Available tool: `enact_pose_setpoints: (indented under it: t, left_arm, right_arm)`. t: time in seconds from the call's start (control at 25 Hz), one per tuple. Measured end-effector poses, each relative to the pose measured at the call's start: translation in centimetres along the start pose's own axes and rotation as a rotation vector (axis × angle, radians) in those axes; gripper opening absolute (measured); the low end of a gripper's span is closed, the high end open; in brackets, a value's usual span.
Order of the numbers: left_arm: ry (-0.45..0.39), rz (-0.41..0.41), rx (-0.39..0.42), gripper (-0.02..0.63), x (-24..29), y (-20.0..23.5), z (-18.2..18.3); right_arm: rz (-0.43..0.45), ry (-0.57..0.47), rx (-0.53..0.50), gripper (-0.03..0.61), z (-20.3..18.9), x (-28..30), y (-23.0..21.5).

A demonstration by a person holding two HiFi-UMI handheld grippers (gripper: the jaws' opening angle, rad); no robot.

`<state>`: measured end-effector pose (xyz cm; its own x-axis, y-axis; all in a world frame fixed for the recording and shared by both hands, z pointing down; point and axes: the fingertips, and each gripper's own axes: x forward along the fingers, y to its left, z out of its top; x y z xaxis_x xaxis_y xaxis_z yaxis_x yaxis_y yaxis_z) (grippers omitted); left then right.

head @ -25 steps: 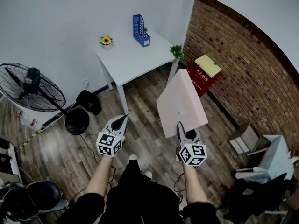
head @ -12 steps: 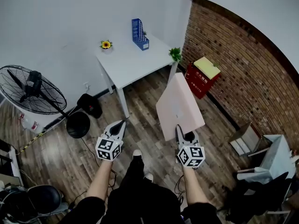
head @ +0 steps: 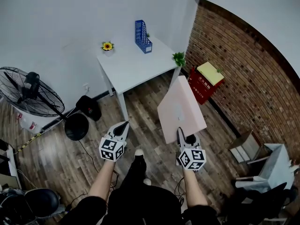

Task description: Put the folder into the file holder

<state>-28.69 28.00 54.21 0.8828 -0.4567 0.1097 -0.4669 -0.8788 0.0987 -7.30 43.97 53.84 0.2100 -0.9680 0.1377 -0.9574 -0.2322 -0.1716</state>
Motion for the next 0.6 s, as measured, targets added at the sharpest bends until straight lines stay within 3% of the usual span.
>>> enact_pose_setpoints:
  t: [0.6]
  left_arm:
    - [0.025,-0.039,-0.019,0.023,15.3,7.0,2.0]
  right_arm:
    - [-0.034,0.029,0.007,0.172,2.9,13.5,-5.7]
